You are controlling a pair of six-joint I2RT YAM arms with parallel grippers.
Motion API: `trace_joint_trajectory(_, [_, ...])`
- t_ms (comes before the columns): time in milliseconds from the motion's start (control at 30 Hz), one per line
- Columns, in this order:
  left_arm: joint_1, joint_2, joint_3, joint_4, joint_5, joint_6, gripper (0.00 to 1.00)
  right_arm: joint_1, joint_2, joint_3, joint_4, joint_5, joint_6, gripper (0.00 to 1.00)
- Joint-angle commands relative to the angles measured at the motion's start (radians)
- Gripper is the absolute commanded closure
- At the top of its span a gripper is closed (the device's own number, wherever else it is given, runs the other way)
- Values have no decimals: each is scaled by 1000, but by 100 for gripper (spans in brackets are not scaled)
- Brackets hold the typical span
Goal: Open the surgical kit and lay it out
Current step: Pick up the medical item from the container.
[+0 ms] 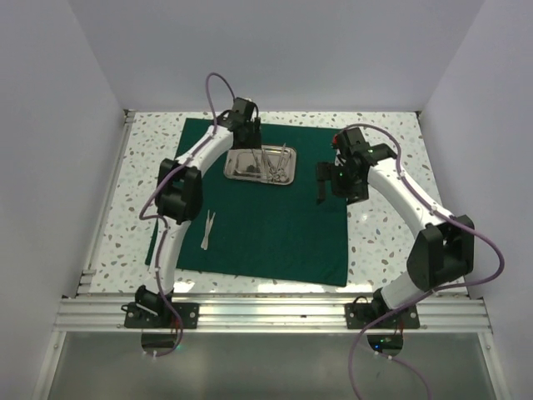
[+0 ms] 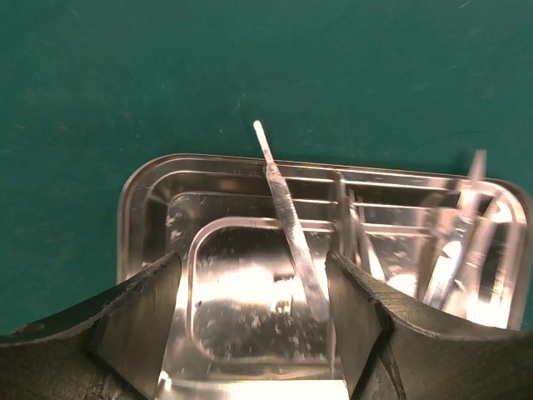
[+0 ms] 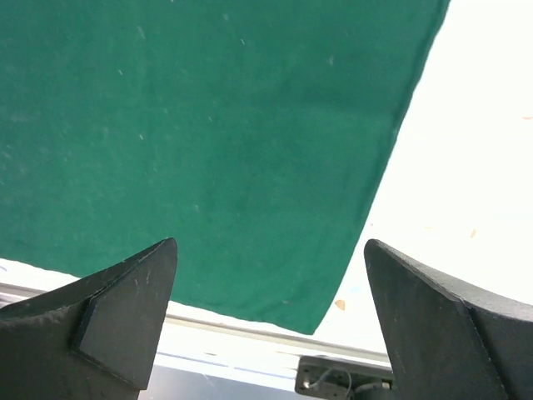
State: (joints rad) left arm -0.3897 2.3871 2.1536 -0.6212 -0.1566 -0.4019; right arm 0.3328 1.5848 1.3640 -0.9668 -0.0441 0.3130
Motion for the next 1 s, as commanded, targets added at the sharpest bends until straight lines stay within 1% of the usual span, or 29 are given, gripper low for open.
trace_joint_trajectory(0, [-8, 60, 89, -46, -14, -32, 27, -5, -85, -37, -21, 35, -8, 2])
trace_joint_trajectory(233, [-26, 103, 94, 18, -41, -41, 30, -3, -120, -80, -36, 43, -6, 2])
trace_joint_trajectory(433, [-46, 153, 149, 26, -47, -23, 30, -6, -111, -77, -38, 43, -2, 2])
trace_joint_trajectory(567, [-49, 165, 149, 28, -54, -21, 30, -6, -92, -66, -38, 59, -8, 2])
trace_joint_trajectory(700, [-49, 175, 149, 0, -110, -29, 32, -5, -74, -49, -38, 59, -18, 2])
trace_joint_trajectory(833, [-49, 150, 104, 31, -129, -34, 33, -5, -62, -39, -36, 64, -23, 2])
trace_joint_trajectory(967, [-49, 158, 123, 15, -165, -41, 34, -6, -59, -43, -36, 61, -25, 2])
